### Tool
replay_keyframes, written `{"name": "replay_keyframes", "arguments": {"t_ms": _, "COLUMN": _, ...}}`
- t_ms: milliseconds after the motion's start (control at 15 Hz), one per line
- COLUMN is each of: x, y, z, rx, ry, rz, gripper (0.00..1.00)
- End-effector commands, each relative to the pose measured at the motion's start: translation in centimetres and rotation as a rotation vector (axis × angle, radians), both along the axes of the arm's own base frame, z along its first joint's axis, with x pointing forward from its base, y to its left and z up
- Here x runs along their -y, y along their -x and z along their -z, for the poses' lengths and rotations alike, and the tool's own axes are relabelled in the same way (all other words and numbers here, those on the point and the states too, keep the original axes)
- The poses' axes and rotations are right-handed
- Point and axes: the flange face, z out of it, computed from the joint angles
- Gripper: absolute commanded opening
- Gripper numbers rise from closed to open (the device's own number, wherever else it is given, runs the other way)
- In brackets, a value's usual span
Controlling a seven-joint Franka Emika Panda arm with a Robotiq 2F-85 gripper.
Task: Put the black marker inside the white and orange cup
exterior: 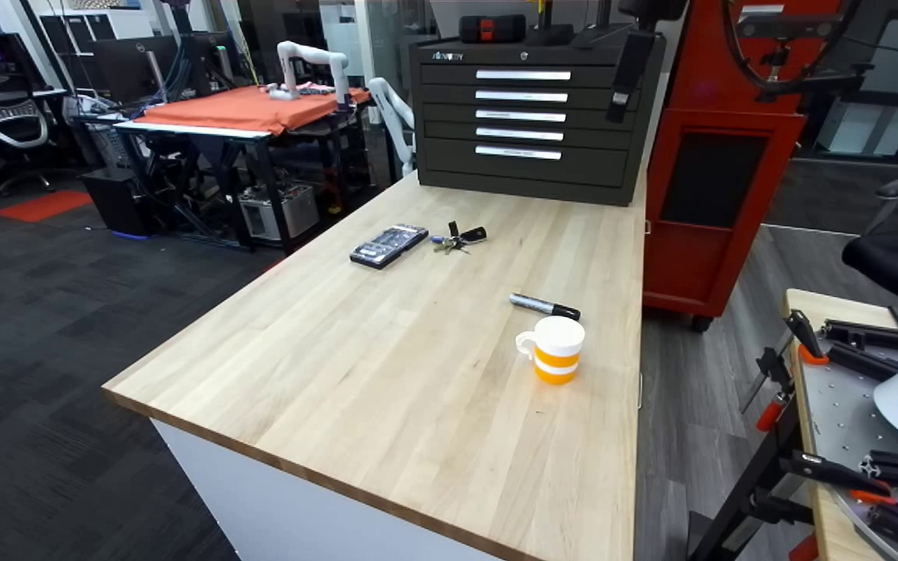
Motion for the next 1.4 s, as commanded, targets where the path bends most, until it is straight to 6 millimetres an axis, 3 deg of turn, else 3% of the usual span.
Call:
{"name": "replay_keyframes", "arguments": {"t_ms": 0, "x": 1.0, "y": -0.9, "z": 2.8, "rx": 0.003, "ry": -0.011, "rz": -0.017, "gripper": 1.00}}
{"name": "replay_keyframes", "arguments": {"t_ms": 533, "x": 1.8, "y": -2.3, "z": 8.0, "rx": 0.022, "ry": -0.022, "rz": 0.022, "gripper": 1.00}}
{"name": "replay_keyframes", "arguments": {"t_ms": 1067, "x": 1.3, "y": -2.4, "z": 7.8, "rx": -0.008, "ry": -0.007, "rz": 0.002, "gripper": 1.00}}
{"name": "replay_keyframes", "arguments": {"t_ms": 1333, "x": 1.7, "y": -2.8, "z": 10.7, "rx": -0.023, "ry": -0.027, "rz": 0.010, "gripper": 1.00}}
